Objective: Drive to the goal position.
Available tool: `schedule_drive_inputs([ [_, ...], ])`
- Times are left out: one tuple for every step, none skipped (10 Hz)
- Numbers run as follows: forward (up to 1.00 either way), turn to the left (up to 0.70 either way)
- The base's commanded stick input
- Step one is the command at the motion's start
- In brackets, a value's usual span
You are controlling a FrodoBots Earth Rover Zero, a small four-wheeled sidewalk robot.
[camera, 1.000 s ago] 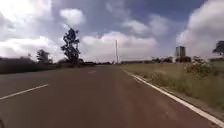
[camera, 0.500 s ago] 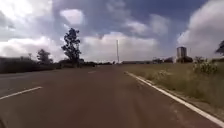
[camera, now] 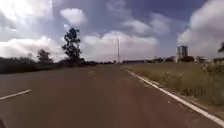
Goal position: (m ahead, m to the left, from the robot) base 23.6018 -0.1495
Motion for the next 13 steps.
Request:
schedule_drive_inputs([
  [1.0,0.0],
  [1.0,0.0],
  [1.0,0.0],
  [1.0,0.0],
  [1.0,0.0],
  [1.0,0.0],
  [1.0,0.0],
  [1.0,0.0],
  [1.0,0.0],
  [1.0,0.0],
  [1.0,0.0],
  [1.0,0.0],
  [1.0,0.0],
])
